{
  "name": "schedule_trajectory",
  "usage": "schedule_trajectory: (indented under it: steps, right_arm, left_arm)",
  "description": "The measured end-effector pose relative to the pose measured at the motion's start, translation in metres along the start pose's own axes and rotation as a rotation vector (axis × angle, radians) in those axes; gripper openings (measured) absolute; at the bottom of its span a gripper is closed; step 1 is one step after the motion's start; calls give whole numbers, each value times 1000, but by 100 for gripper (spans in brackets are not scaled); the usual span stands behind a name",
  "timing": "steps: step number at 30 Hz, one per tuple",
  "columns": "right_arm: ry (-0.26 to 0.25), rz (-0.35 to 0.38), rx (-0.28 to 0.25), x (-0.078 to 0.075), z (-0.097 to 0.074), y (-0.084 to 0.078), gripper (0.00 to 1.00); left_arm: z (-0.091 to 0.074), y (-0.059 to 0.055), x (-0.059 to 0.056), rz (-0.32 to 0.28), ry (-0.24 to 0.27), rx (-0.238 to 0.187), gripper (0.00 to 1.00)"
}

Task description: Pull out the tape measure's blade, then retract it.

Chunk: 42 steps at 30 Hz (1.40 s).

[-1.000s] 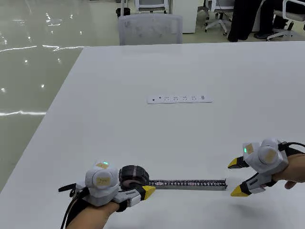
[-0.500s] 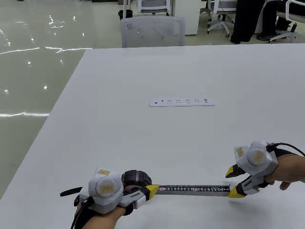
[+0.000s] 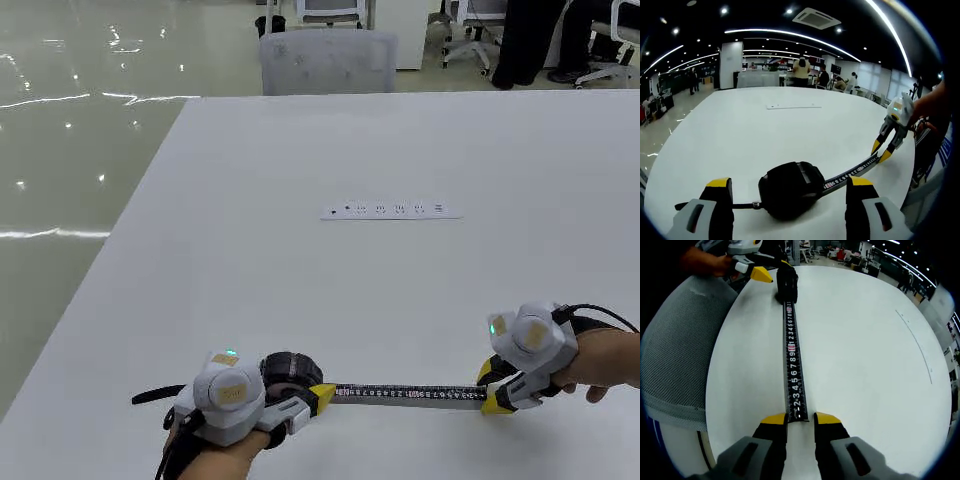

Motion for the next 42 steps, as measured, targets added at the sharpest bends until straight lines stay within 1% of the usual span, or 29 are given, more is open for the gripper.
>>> schedule_trajectory:
  steps: [2,3,5,6,8,10,12,13,17,18,19,20,21,26,28,29,30,31,34,35,37,41,42]
  right_arm:
    - [15,-7,6,4,1,1,17]
    - [6,-20,6,2,0,2,16]
    - [5,-7,9,2,1,1,15]
    - [5,2,12,2,1,2,15]
    - [5,0,22,2,2,3,14]
    - [0,-6,44,3,2,4,14]
    - [-8,-6,61,4,3,4,14]
    - [-8,8,64,3,3,5,14]
    - [-6,31,78,2,2,5,14]
    - [-7,31,81,2,3,4,13]
    - [-8,41,85,2,3,4,13]
    - [-9,49,86,3,3,4,13]
    - [-10,54,90,3,3,4,13]
    - [-5,76,106,2,3,5,13]
    - [-6,85,111,2,3,5,13]
    - [-5,87,115,2,3,5,13]
    - [-4,88,118,2,3,5,13]
    - [-4,90,120,2,3,5,13]
    - [-6,92,120,2,3,4,13]
    - [-6,91,120,2,3,4,13]
    - [-5,87,120,1,3,4,13]
    - [-10,89,114,2,3,3,13]
    - [-12,90,113,2,3,3,13]
  left_arm:
    - [0,-1,-1,-3,3,3,89]
    - [1,-1,-1,-4,4,5,88]
    - [2,-3,-5,13,-4,11,88]
    - [3,-3,-6,21,1,14,88]
    - [3,-2,-6,18,7,13,86]
    - [5,-1,-7,13,19,17,84]
    - [7,-2,-7,-7,32,32,82]
    - [8,-3,-7,-10,39,40,81]
    - [11,-7,-5,-53,63,62,72]
    - [10,-6,-5,-76,67,57,68]
    - [9,-5,-5,-81,70,49,64]
    - [9,-4,-4,-78,77,47,64]
    - [11,-4,-5,-72,88,56,64]
    - [16,-5,-9,-90,91,79,64]
    - [17,-6,-9,-82,110,85,64]
    - [18,-6,-11,-82,111,89,62]
    - [18,-6,-10,-81,128,89,62]
    - [19,-7,-9,-82,135,91,62]
    - [21,-10,-6,-77,153,124,60]
    - [20,-9,-6,-97,147,120,59]
    - [20,-9,-6,-94,148,124,59]
    - [19,-11,-5,-116,142,113,59]
    - [19,-11,-6,-112,140,108,59]
Point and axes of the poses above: the centre of the closed fingertips' face, and the gripper's own axes: z roughly forward along the fingers, x roughly to its left, y roughly out of its top, the point moved 4 cm from there along -z, roughly backward along the fingers, and after that the axes turned 4 degrees about x, right-handed, at the moved point
